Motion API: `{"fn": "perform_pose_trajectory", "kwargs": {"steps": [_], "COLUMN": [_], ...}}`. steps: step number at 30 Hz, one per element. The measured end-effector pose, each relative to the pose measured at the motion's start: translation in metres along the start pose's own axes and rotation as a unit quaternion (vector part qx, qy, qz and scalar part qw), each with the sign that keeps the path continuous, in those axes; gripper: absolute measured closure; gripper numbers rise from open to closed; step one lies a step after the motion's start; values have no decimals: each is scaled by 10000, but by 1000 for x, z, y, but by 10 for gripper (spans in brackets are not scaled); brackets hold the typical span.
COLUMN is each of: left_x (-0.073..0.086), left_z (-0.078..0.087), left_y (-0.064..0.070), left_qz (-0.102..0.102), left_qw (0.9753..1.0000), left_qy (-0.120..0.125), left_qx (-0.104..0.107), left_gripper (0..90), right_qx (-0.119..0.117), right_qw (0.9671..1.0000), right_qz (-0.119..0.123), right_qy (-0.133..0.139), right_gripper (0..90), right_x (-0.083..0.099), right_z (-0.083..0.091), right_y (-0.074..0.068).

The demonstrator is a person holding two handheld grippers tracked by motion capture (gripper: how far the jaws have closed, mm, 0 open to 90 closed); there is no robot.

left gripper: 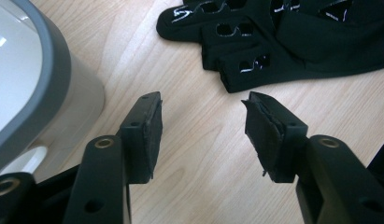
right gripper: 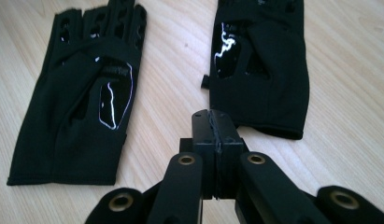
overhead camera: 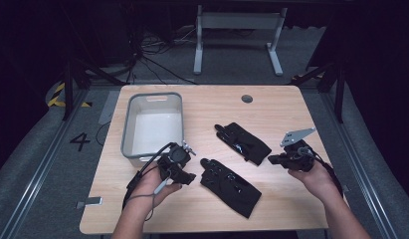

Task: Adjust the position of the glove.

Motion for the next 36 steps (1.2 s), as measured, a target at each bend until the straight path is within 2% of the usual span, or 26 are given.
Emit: {"fn": "perform_pose_trajectory", "kwargs": {"steps": [3, 5, 9, 14, 15, 16, 18, 20, 25, 26, 28, 29, 36], "left_x": [0, 0, 1, -5, -5, -5, -7, -8, -9, -9, -10, -10, -12], "left_z": [0, 0, 0, 6, 6, 7, 8, 8, 6, 6, 7, 7, 4], "left_y": [1, 0, 3, 6, 6, 6, 6, 6, 7, 9, 9, 9, 9], "left_qz": [-23, -31, -184, -126, -126, -117, -118, -124, -168, -152, -174, -174, -198], "left_qw": [10000, 10000, 9996, 9997, 9997, 9997, 9997, 9997, 9997, 9994, 9992, 9992, 9994], "left_qy": [-22, -42, -119, 93, 93, 122, 166, 166, 151, 168, 195, 195, 156], "left_qx": [53, 80, 168, 175, 175, 187, 138, 138, 129, 243, 296, 296, 228], "left_gripper": [457, 496, 536, 533, 529, 529, 527, 511, 468, 452, 442, 439, 439], "right_qx": [12, -30, -110, -327, -327, -453, -501, -626, -820, -898, -964, -1001, -1171], "right_qw": [10000, 10000, 9999, 9990, 9990, 9982, 9980, 9968, 9940, 9930, 9914, 9912, 9872], "right_qz": [64, 48, 79, 304, 304, 387, 392, 492, 716, 742, 837, 798, 927], "right_qy": [-61, -39, -24, -41, -41, -20, -35, -73, -122, -202, -292, -332, -555], "right_gripper": [895, 895, 894, 894, 894, 893, 893, 893, 892, 891, 891, 891, 891], "right_x": [1, 1, -1, -8, -8, -11, -12, -15, -16, -15, -14, -13, -9], "right_z": [-1, 1, 1, -5, -5, -7, -9, -13, -21, -27, -32, -34, -45], "right_y": [-2, -4, -9, -30, -30, -38, -41, -50, -61, -66, -69, -72, -80]}}
Point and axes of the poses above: each handheld gripper's, and its own axes: z roughly backward along the jaws, x roughly out of its underside, y roughly to its right, the point moved 5 cm from there along -z, roughly forward along the jaws, and after that the axes turned 5 degrees about z, right-handed, at the moved point
